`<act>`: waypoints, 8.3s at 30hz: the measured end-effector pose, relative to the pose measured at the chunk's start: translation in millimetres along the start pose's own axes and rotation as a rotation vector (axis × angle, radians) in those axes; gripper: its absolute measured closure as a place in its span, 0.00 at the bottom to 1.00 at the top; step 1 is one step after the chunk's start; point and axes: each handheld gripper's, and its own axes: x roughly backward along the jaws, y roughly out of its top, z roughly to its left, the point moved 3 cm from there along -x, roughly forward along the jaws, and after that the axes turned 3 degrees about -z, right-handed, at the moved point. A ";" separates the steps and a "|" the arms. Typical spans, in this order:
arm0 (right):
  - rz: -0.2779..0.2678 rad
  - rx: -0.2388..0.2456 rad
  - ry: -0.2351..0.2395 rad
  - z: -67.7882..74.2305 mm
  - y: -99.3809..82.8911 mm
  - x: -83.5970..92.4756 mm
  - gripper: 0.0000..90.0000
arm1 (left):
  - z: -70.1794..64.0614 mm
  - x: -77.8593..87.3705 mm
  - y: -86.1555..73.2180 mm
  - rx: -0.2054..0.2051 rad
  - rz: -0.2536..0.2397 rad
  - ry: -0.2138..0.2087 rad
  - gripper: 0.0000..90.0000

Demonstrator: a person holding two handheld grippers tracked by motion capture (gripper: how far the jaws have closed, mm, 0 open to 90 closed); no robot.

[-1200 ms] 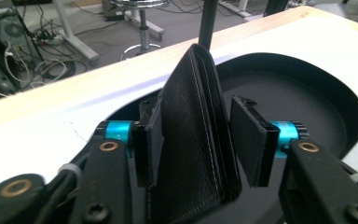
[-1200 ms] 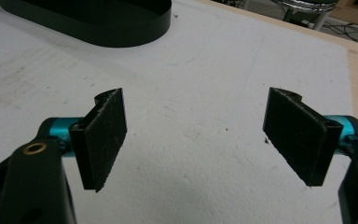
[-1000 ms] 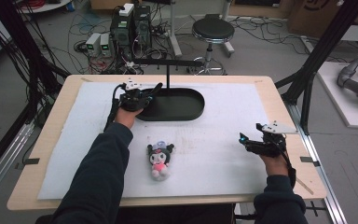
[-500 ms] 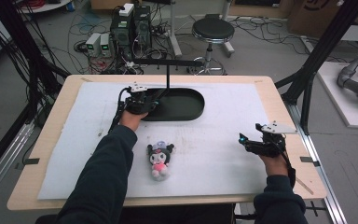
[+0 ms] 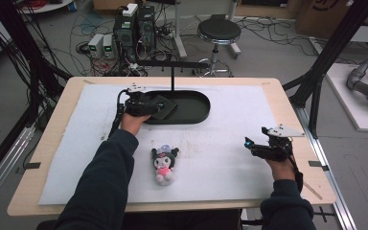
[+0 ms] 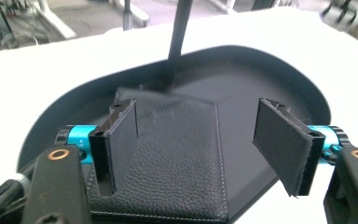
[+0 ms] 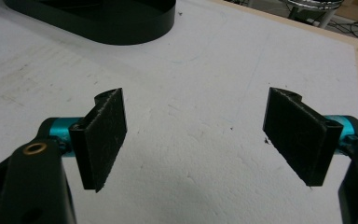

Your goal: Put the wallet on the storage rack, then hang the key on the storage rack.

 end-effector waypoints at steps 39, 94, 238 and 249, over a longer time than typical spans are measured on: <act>-0.002 0.014 0.017 6.6 5.9 -8.2 0.24 | -5.3 112.5 -27.9 -0.038 -0.165 0.040 0.21; -0.008 0.040 0.030 8.9 4.4 -4.3 0.24 | -97.8 77.7 -98.4 0.088 0.103 -0.389 0.79; -0.017 0.019 0.030 2.9 2.6 -1.8 0.24 | 12.2 83.8 75.6 0.120 -0.125 -0.098 0.39; -0.015 0.017 0.034 1.7 2.3 -1.8 0.24 | 30.4 53.1 90.0 0.174 -0.121 -0.059 0.39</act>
